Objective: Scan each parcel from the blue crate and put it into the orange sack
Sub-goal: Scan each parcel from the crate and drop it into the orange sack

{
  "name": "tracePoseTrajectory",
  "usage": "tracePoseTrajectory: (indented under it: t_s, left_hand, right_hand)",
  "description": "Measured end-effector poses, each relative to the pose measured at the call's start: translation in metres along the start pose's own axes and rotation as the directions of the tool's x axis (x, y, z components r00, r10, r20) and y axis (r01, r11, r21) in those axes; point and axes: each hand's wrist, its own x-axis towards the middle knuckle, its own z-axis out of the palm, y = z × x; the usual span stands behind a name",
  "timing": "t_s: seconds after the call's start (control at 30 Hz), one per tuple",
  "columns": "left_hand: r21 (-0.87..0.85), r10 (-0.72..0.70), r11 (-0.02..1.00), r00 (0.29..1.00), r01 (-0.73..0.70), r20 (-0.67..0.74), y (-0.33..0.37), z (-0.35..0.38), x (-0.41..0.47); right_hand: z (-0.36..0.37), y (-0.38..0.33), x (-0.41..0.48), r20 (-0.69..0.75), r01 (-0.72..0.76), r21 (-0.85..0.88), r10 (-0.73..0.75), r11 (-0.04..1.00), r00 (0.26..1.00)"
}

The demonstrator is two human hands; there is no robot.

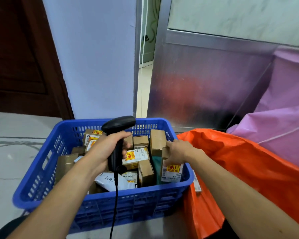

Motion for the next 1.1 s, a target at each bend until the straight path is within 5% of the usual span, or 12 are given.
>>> tracePoseTrajectory:
  t_s: [0.2,0.33,0.5,0.7,1.1]
  left_hand:
    - [-0.056,-0.005,0.998,0.997,0.001,-0.078,-0.006,-0.004,-0.030]
    - [-0.149,-0.058,0.988,0.991,0.039,-0.124,-0.022,-0.007,-0.048]
    - [-0.235,-0.052,0.972,0.987,0.016,-0.150,-0.027,-0.004,-0.060]
    - [-0.256,0.050,0.963,0.992,-0.078,-0.117,-0.016,-0.003,-0.074]
    - [-0.177,0.100,0.978,0.994,-0.108,-0.050,-0.015,-0.006,-0.067]
  right_hand:
    - [-0.031,0.006,-0.017,-0.136,-0.041,0.361,0.096,0.932,0.986]
    - [-0.049,0.002,-0.043,-0.337,-0.016,0.448,0.186,0.894,0.923]
    - [-0.043,-0.002,-0.063,-0.308,0.101,0.795,0.255,0.599,0.917]
    - [-0.049,0.000,-0.073,-0.184,0.115,0.932,0.176,0.343,0.967]
    - [-0.057,-0.006,-0.053,-0.216,0.188,0.956,0.102,0.226,0.971]
